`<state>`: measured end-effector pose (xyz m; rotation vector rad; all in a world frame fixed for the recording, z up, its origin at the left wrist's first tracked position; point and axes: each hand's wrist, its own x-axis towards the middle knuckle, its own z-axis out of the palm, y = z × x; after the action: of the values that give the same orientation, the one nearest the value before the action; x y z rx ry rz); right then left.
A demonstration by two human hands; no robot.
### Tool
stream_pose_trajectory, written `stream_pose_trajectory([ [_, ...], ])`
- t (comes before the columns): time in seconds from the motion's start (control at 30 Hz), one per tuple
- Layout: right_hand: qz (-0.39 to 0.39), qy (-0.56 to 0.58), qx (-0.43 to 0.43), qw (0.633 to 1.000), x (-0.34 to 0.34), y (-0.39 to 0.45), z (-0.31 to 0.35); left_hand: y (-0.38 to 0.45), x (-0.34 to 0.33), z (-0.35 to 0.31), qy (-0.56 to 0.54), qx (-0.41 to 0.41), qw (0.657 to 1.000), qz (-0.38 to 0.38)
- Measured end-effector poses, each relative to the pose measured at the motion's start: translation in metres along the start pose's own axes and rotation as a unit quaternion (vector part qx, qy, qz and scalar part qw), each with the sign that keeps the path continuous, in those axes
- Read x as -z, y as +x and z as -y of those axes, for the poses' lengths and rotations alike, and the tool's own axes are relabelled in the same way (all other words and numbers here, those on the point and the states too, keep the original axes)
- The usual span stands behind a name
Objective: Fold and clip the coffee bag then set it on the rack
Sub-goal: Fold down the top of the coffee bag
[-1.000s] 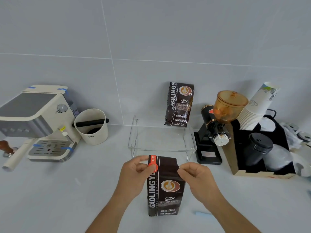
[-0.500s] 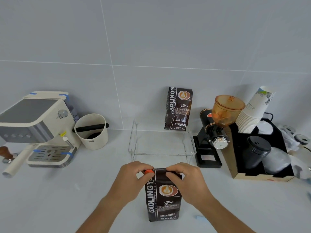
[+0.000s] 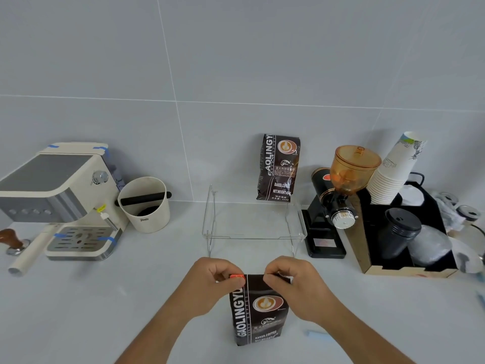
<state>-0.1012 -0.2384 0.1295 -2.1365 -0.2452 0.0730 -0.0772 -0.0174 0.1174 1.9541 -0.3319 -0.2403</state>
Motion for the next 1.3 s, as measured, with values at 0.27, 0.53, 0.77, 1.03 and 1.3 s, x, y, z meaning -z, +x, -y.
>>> stream_pose_trajectory([
  [0.27,-0.003,0.184,-0.162,0.969,-0.011,0.01,0.009,-0.007,-0.006,0.006,0.066,-0.022,0.997,0.017],
  [0.53,0.106,0.111,-0.189,0.97,-0.004,0.011,0.002,-0.014,-0.011,0.009,0.224,-0.069,0.971,0.047],
  [0.77,0.172,-0.067,0.007,0.983,0.01,-0.003,-0.015,-0.016,-0.017,0.004,0.279,-0.07,0.957,0.048],
  [1.03,0.109,-0.103,0.057,0.987,0.018,-0.008,-0.025,-0.012,-0.018,-0.002,0.289,-0.087,0.95,0.075],
  [1.3,0.081,-0.077,0.061,0.992,0.037,-0.013,-0.038,-0.006,-0.02,-0.003,0.287,-0.104,0.949,0.077],
])
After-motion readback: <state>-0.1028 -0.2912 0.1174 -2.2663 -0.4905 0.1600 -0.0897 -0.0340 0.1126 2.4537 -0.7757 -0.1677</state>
